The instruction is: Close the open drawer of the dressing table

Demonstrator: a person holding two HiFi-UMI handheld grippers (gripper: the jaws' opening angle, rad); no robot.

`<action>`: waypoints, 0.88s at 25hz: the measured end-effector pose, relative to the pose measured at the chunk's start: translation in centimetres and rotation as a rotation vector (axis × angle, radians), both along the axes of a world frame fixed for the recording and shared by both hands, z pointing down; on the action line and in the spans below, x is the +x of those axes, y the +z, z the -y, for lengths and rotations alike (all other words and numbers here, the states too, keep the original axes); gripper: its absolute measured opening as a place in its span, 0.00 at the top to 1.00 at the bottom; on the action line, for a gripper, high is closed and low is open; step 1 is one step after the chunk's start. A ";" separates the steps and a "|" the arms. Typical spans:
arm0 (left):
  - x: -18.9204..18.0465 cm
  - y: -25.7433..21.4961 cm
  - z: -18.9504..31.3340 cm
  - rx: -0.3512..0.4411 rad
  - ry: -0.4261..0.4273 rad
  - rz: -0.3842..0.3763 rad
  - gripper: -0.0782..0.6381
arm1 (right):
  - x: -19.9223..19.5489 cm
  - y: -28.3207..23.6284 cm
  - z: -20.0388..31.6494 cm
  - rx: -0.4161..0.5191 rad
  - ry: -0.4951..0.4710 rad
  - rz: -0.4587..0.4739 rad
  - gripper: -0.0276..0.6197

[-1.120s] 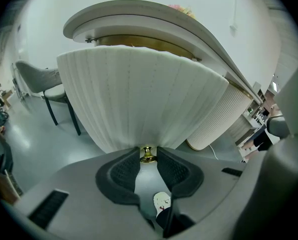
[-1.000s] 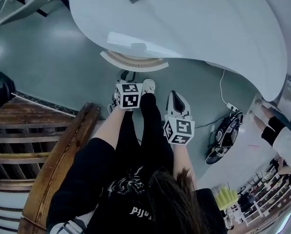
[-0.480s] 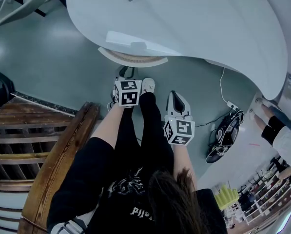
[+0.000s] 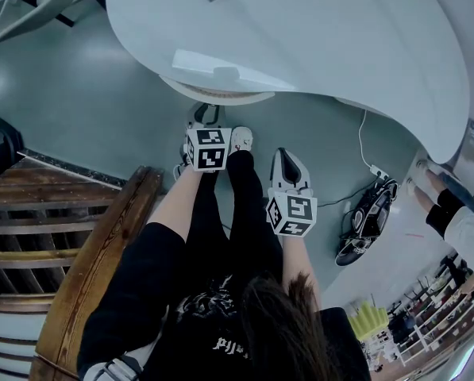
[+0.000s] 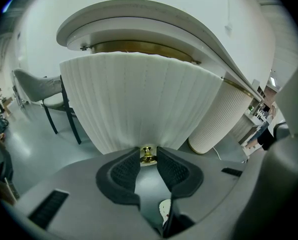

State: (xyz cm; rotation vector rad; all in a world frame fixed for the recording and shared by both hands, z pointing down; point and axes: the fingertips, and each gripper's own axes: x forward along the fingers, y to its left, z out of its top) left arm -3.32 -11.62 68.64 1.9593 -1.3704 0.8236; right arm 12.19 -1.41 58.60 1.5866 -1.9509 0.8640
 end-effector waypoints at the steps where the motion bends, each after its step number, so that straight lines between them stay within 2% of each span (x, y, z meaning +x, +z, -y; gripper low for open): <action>1: 0.0 0.0 0.1 0.000 0.000 0.004 0.73 | 0.0 0.1 0.0 -0.001 0.000 0.001 0.92; 8: 0.0 0.0 0.6 0.016 0.002 0.008 0.73 | 0.2 0.7 -0.2 -0.018 0.009 0.009 0.92; 16: 0.1 0.2 1.0 0.024 -0.006 0.001 0.73 | 0.7 1.2 0.5 -0.021 0.096 0.069 0.92; 22: 0.2 -0.1 2.0 0.047 -0.001 -0.006 0.73 | 0.1 1.0 1.4 -0.006 0.094 0.083 0.92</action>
